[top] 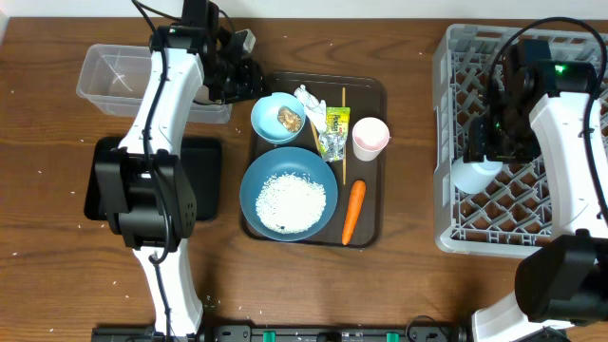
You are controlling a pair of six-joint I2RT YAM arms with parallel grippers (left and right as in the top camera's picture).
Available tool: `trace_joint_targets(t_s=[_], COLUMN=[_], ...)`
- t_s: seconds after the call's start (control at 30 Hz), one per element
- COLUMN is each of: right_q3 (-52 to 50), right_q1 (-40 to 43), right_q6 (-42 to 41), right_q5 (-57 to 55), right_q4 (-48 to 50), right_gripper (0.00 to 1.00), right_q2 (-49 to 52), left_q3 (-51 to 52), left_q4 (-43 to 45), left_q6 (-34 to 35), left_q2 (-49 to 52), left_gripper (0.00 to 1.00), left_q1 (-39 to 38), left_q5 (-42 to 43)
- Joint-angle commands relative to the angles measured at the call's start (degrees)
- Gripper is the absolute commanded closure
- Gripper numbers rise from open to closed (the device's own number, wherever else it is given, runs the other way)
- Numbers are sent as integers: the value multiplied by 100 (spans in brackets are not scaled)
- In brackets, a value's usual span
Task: Sort waste into correct bins and load items into the dishwasher rack
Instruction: 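Carry the blue cup with the right gripper into the dish rack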
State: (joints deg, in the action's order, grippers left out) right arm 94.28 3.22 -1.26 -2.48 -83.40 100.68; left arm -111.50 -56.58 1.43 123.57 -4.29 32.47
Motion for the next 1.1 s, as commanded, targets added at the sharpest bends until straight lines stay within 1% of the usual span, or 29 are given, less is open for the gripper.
trace_joint_targets(t_s=[0.0,0.2,0.43,0.7,0.73,0.77,0.8,0.87,0.9,0.93,1.07], right_q3=[48,31,-203,-575,-610,-629,-645,-649,-649,-649,-612], right_q1=[-20,-20,44,98,98,98,98,98,98,98,98], right_q6=[-90,-144,-282,-299,-297,-297,-297,-297,-297,-297,-297], right_q5=[-201,-208,-415,-409,-391,-391,-389,-369,-358,-343,-151], right_q4=[-184,-249,-48,269,304,334,372,428,452,472,568], right_gripper=[71,70,69,69,65,56,40,15,5,1,1], right_q2=[52,52,59,59,59,59,59,59,59,59,59], left_q3=[68,68,70,70,70,70,70,70,70,70,70], left_q4=[-15,-15,-17,-15,-15,-15,-15,-15,-15,-15,-11], left_q6=[-35,-37,-37,-35,-37,-37,-37,-35,-37,-35,-37], left_q2=[74,74,74,74,74,74,74,74,74,74,74], left_gripper=[56,55,56,55,56,55,56,55,55,56,55], left_q1=[-7,-7,-7,-7,-7,-7,-7,-7,-7,-7,-44], left_q5=[-107,-107,-107,-109,-109,-109,-109,-109,-109,-109,-186])
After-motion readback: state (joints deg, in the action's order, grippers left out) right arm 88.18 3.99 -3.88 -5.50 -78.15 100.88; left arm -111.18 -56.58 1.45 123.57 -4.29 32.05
